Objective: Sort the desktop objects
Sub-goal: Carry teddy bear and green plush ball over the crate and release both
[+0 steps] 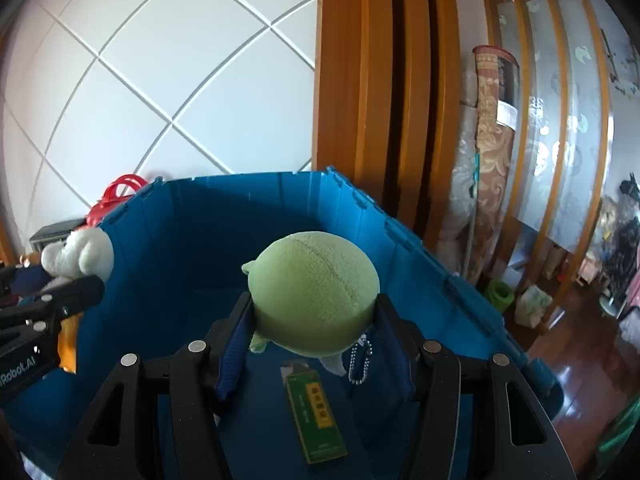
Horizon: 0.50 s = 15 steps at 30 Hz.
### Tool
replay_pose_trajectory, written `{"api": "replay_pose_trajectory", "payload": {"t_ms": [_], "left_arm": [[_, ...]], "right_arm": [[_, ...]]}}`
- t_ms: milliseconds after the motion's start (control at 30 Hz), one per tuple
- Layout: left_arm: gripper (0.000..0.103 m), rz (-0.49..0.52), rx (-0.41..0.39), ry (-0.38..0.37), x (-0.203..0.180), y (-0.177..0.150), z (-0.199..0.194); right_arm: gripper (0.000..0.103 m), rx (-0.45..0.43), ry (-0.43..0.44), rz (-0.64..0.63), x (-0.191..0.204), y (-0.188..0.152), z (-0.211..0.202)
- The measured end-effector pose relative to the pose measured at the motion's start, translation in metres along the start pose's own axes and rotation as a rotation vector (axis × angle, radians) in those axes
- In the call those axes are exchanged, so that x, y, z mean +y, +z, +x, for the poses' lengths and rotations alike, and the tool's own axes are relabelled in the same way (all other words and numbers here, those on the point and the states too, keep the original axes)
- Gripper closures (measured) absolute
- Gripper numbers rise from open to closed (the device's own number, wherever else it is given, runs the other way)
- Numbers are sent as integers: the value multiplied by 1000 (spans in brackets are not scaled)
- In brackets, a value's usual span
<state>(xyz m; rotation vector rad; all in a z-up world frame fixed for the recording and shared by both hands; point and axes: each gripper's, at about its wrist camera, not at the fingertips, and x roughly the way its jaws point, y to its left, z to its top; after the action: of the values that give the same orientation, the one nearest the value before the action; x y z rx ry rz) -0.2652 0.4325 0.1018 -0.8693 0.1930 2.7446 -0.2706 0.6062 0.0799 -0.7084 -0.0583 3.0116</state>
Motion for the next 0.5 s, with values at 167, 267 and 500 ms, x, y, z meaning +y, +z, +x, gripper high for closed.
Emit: {"api": "replay_pose_trajectory", "payload": {"t_ms": [167, 267, 500], "left_arm": [[65, 6, -5, 22, -3, 9, 2], [65, -21, 34, 14, 1, 13, 12], [65, -35, 66, 5, 4, 12, 19]], "right_arm": [[44, -40, -7, -39, 2, 20, -9], [43, -28, 21, -42, 1, 25, -1], [46, 19, 46, -16, -1, 26, 13]]}}
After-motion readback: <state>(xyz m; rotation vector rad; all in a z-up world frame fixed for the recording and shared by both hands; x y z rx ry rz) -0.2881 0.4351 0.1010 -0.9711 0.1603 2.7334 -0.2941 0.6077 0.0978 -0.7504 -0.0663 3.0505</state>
